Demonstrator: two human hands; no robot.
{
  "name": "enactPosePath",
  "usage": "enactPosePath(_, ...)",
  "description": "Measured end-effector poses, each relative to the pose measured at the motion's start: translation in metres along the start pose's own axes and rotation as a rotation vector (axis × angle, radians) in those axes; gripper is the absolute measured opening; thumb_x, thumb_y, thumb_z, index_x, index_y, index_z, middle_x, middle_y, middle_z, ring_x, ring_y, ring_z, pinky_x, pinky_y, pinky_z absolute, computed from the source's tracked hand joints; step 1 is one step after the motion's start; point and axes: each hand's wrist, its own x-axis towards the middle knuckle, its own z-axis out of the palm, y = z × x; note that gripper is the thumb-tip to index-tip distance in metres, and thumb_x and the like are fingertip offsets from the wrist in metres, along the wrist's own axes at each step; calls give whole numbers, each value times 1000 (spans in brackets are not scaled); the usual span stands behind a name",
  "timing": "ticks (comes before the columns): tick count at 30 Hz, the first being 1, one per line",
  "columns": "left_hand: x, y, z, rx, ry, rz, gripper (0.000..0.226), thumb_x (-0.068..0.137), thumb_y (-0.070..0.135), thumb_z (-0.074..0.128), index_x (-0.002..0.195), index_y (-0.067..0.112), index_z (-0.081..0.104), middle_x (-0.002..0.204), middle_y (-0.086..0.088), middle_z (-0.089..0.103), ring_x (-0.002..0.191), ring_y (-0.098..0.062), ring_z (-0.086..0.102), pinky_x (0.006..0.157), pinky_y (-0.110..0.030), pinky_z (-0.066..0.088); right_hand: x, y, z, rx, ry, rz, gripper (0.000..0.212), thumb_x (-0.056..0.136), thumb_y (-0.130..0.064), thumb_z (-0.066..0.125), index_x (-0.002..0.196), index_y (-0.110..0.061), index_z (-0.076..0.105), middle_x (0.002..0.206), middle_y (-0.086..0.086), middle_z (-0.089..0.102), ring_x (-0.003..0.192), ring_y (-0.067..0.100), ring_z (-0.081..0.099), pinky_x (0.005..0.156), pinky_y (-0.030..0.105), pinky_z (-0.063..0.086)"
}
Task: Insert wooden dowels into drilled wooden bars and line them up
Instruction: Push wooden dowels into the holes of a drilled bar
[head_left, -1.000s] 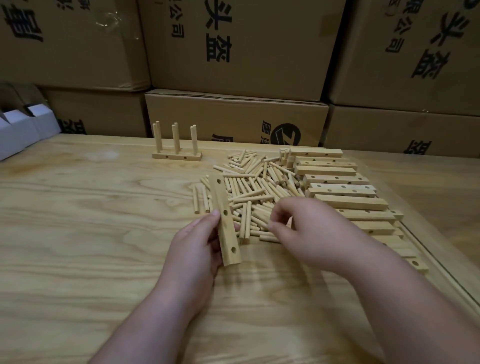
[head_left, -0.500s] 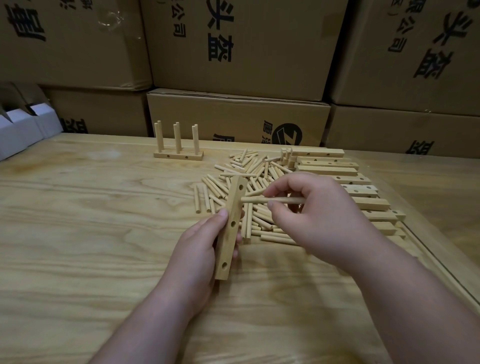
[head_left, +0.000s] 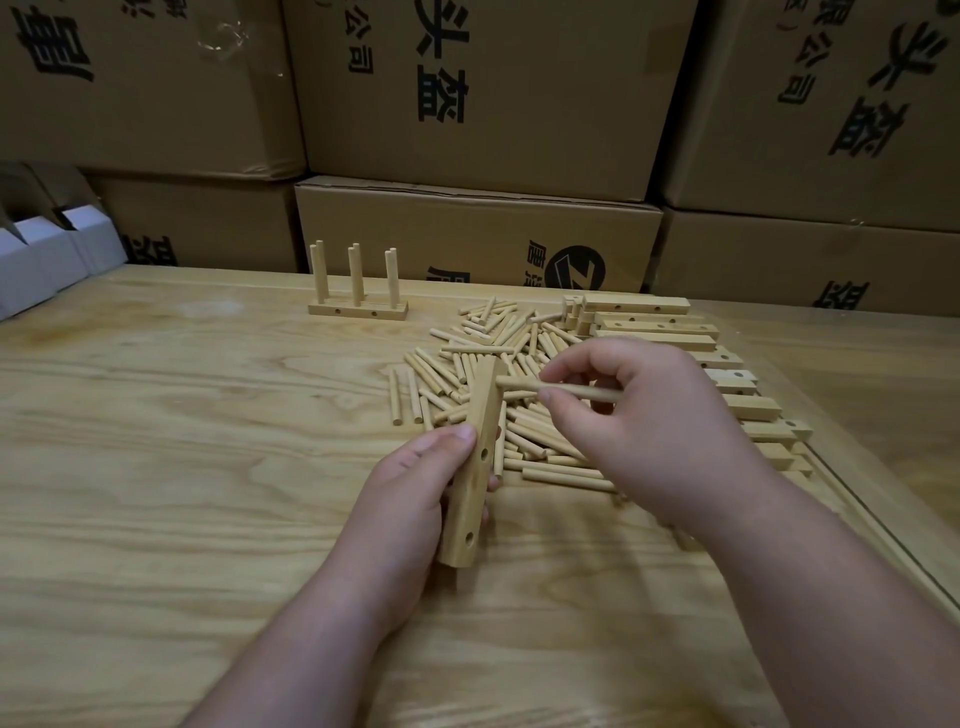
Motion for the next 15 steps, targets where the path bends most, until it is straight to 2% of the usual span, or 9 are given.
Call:
enactPosePath(4,-1,-1,-1,-41,-50,-4,35,78,43,68,99,16,76,80,-7,70,64,-13,65,53,-25,51,1,2,-2,-8,1,8,3,87,-36,73,89,-39,74,84,-20,66,80,0,61,65,27,56)
enactPosePath(8,0,-3,-3,4,-71,16,43,75,46,71,107,18,77,91,-10,74,79,-23,66,72,-35,53,2,4,-2,-23,-13,15,3,89,-37,72,89,-40,73,82,-19,65,80,-3,59,58,20,50)
enactPosePath(12,-1,-2,-2,0,-77,18,48,74,46,73,113,18,77,101,-11,78,88,-20,72,73,-32,57,3,7,-3,-45,-22,31,7,92,-41,67,89,-39,73,73,-17,64,73,-6,58,51,15,39)
enactPosePath(15,-3,-1,-1,-1,-63,15,42,72,46,73,112,33,78,107,-26,71,90,-27,63,80,-42,53,3,7,-3,-43,-44,37,10,93,-44,64,86,-40,70,83,-32,62,70,-6,59,45,13,38)
